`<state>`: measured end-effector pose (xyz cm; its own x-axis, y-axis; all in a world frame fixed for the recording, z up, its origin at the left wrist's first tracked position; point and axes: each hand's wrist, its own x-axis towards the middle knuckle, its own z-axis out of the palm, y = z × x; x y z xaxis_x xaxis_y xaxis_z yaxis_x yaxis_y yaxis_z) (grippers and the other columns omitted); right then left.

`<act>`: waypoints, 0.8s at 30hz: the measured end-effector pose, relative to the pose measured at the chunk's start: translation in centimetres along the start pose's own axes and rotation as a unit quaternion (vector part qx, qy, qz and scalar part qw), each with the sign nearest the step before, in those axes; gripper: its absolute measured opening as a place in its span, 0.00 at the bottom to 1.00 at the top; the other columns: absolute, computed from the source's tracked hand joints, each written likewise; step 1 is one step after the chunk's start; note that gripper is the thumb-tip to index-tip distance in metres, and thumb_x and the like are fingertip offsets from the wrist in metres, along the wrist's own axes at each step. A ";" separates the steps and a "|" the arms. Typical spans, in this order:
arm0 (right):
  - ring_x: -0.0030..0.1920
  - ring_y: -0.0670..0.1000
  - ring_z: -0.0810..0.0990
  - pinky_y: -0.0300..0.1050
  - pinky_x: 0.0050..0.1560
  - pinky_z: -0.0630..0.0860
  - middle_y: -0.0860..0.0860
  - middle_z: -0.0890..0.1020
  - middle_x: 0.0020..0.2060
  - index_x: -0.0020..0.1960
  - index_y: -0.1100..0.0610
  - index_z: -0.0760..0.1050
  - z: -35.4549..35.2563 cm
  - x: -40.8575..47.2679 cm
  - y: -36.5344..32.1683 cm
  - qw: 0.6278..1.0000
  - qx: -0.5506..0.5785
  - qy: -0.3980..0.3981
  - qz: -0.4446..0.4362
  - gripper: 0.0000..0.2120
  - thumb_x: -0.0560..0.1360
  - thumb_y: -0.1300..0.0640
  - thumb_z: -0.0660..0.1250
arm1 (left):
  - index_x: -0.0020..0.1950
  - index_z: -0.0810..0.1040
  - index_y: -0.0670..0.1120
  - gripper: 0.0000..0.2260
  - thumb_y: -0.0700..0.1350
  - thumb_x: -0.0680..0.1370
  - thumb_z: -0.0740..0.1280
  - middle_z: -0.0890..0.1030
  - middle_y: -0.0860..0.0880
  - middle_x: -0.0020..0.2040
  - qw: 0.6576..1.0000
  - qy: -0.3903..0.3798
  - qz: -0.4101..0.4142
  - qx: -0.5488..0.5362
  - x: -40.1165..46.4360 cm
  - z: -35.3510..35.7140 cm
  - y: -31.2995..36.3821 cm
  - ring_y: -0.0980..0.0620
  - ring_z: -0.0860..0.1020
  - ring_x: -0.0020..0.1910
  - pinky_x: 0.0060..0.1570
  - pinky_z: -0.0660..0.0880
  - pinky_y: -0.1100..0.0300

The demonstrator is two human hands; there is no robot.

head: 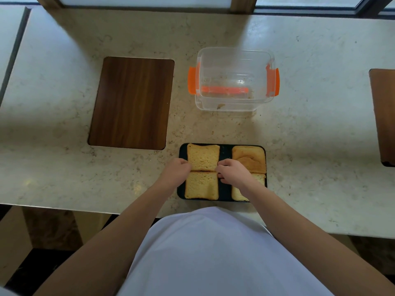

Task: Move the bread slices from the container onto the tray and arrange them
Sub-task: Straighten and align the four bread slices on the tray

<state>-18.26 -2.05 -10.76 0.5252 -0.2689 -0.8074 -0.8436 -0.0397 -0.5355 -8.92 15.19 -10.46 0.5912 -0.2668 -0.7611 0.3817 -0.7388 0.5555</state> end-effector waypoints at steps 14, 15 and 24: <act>0.51 0.49 0.80 0.46 0.43 0.80 0.49 0.80 0.52 0.66 0.56 0.76 -8.5 -3.0 3.5 0.992 0.056 0.112 0.018 0.16 0.80 0.55 0.63 | 0.76 0.62 0.48 0.27 0.48 0.77 0.62 0.78 0.52 0.48 0.994 -0.104 0.041 -0.002 -4.2 7.8 8.0 0.53 0.79 0.45 0.47 0.78 0.51; 0.52 0.50 0.80 0.47 0.44 0.80 0.49 0.80 0.52 0.66 0.56 0.76 -8.9 -3.1 4.0 0.992 0.054 0.112 0.027 0.15 0.80 0.55 0.63 | 0.76 0.62 0.47 0.26 0.46 0.77 0.61 0.78 0.49 0.51 0.993 -0.112 0.029 0.020 -4.1 8.7 8.2 0.50 0.78 0.46 0.46 0.77 0.51; 0.50 0.49 0.79 0.45 0.40 0.78 0.49 0.79 0.51 0.68 0.57 0.74 -9.2 -2.7 5.5 0.991 0.044 0.122 0.033 0.18 0.80 0.55 0.63 | 0.78 0.61 0.43 0.27 0.43 0.78 0.59 0.65 0.41 0.77 0.995 -0.084 -0.024 0.054 -2.3 11.8 8.3 0.41 0.67 0.72 0.68 0.69 0.44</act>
<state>-25.41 -10.42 -9.22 0.4179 -0.4929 -0.7632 -0.8561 0.0675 -0.5124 -15.52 2.39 -8.04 0.4439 -0.3217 -0.8363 0.3225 -0.8134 0.4841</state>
